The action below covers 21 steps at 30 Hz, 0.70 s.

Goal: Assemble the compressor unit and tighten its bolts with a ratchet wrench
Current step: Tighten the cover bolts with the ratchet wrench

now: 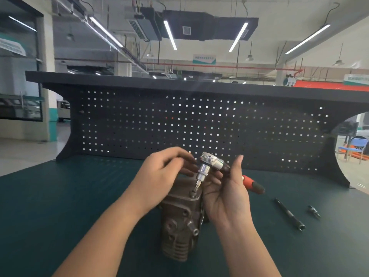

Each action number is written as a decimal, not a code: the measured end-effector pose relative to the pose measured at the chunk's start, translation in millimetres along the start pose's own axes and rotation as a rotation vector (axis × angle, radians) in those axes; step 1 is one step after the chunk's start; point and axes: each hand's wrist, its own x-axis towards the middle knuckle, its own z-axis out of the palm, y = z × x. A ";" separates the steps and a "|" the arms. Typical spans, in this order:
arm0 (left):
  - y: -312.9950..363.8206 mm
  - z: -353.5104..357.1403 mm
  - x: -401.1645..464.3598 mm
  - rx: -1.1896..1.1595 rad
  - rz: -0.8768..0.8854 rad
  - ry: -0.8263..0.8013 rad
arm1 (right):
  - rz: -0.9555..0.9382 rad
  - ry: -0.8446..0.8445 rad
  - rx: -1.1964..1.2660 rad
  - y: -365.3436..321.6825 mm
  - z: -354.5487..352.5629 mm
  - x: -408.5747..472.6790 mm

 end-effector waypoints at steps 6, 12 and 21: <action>-17.7 1.2 1.6 -0.241 -0.159 -0.092 | -0.050 -0.039 -0.101 -1.0 2.6 -2.1; -8.2 -3.4 -6.8 -0.201 -0.125 -0.206 | -0.176 -0.118 -0.325 -12.0 13.6 -12.7; 2.1 2.9 -12.1 -0.188 -0.035 -0.249 | -1.029 -0.164 -1.128 -3.3 19.0 -38.1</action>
